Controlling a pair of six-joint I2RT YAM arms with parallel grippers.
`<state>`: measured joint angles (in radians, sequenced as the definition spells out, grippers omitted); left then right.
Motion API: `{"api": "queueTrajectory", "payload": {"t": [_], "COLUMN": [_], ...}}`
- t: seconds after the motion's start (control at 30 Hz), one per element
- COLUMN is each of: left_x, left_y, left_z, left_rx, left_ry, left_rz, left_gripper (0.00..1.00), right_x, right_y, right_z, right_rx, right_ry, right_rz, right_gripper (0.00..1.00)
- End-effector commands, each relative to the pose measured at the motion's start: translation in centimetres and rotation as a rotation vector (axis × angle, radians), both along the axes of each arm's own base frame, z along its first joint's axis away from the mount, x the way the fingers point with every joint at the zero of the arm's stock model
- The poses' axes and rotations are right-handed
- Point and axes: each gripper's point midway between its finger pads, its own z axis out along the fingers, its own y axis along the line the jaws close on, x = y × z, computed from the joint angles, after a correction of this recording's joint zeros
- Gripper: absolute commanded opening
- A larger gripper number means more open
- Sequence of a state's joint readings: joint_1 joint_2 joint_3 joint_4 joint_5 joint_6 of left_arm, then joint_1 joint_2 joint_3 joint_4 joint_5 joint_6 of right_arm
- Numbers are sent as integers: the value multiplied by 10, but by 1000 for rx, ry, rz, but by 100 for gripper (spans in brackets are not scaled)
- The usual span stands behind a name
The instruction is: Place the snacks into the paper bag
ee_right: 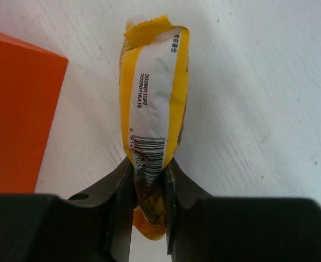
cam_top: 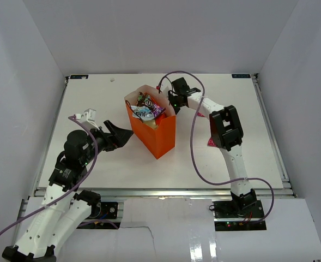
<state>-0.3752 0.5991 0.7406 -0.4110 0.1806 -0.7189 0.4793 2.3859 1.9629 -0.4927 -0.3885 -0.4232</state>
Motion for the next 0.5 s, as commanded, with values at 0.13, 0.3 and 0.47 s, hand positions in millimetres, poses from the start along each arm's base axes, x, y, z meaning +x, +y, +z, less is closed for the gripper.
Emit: {"api": "queueTrajectory", "payload": {"t": [0.13,0.3,0.47], "left_x": [-4,-4,-3], "left_y": [7,9,8], "left_z": [1,9,23], "left_rx": [-12,-3,25], "left_ry": [-33,-86,-157], "left_rz": [30,31,12], "left_gripper": [98,98,98], "right_x": [-2,-17,-42], "right_y": [-52,-89,-114], "right_z": [30,84,172], "right_rx": [20,114,197], "right_ry": [30,0,-158], "right_rz": [-132,-151,-143], "right_gripper": [9,8,8]}}
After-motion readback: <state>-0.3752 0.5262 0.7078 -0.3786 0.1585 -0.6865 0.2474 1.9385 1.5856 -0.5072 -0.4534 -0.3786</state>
